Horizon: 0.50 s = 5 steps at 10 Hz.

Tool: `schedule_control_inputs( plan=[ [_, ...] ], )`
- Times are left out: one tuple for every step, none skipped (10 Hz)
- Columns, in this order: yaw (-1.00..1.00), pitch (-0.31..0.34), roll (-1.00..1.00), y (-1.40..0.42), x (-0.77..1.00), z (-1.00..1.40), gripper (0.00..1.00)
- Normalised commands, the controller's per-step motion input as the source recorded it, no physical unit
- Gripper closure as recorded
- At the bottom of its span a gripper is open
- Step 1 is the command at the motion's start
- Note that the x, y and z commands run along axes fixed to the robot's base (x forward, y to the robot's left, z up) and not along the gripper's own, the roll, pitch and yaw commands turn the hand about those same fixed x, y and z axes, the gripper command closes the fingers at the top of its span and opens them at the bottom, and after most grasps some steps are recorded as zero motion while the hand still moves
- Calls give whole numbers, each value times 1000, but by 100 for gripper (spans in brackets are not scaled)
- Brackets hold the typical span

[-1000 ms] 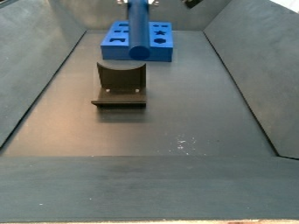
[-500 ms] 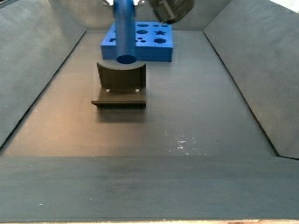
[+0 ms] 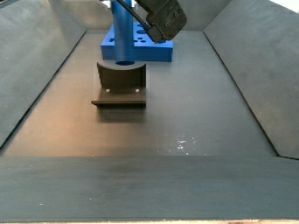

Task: Pick up the round object. Move up. Place the round object on the fixture. Regrasp the round object. Move to above the board. Insert the round object.
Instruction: Place the round object on the fixture.

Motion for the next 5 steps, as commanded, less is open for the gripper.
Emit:
schedule_control_inputs(
  plan=[
    [-117,-34,-151,125,95,-1000,100],
    [-105,-46,-147,117,108,-1000,100],
    [-72,-72,-113,99,112,-1000,100],
    [-62,-83,-100,94,112,-1000,100],
    [-35,-96,-85,73,104,-893,100]
  ],
)
